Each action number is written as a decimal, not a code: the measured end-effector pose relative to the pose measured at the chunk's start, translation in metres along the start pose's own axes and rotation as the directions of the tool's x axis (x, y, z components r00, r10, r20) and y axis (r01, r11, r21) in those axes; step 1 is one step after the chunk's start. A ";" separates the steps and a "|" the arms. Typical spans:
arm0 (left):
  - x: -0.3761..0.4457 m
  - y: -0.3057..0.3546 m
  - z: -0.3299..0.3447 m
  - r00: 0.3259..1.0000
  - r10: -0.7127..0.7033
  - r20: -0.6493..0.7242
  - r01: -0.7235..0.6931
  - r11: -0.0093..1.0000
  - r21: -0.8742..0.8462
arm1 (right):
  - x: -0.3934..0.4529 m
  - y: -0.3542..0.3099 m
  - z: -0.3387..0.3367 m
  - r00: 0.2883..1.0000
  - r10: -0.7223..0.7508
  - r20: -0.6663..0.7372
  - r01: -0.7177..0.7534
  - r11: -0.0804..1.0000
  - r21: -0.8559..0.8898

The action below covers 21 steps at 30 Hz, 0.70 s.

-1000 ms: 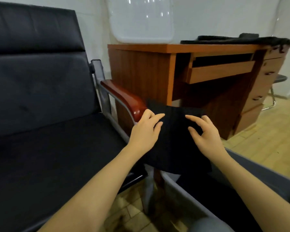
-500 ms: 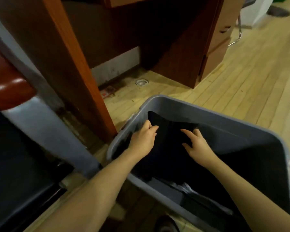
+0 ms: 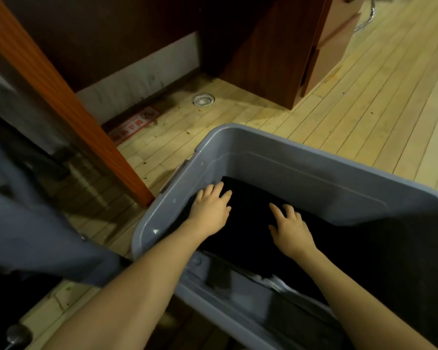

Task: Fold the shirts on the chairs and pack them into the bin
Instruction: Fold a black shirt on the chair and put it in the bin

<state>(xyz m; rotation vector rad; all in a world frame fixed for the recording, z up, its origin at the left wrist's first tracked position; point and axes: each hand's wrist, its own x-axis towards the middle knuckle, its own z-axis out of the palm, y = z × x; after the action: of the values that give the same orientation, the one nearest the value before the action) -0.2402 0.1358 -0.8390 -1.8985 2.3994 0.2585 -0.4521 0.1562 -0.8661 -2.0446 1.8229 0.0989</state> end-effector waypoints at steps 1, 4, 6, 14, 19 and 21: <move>-0.006 0.001 -0.004 1.000 -0.001 -0.007 0.001 1.000 -0.004 | -0.002 -0.003 -0.003 1.000 -0.012 -0.019 0.012 1.000 -0.001; -0.028 0.004 -0.026 0.999 -0.021 -0.040 0.019 0.999 -0.044 | -0.013 -0.017 -0.017 0.990 -0.076 -0.116 0.077 0.997 0.002; -0.044 0.005 -0.049 0.996 -0.024 -0.086 0.019 0.998 -0.061 | -0.023 -0.030 -0.031 0.978 -0.107 -0.179 0.116 0.993 0.038; -0.125 0.005 -0.149 0.949 -0.056 -0.311 0.050 0.998 -0.028 | -0.078 -0.092 -0.104 0.894 -0.259 -0.365 0.301 0.952 0.060; -0.186 -0.011 -0.194 0.898 -0.113 -0.426 0.110 0.993 -0.032 | -0.111 -0.140 -0.141 0.810 -0.377 -0.449 0.445 0.894 0.054; -0.212 -0.019 -0.208 0.867 -0.146 -0.476 0.148 0.988 -0.035 | -0.125 -0.163 -0.148 0.763 -0.426 -0.485 0.515 0.855 0.060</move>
<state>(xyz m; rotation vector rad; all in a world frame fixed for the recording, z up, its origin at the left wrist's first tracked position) -0.1617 0.2982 -0.6026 -2.3590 2.4960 -0.2586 -0.3439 0.2351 -0.6510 -2.4554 1.3931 -0.7352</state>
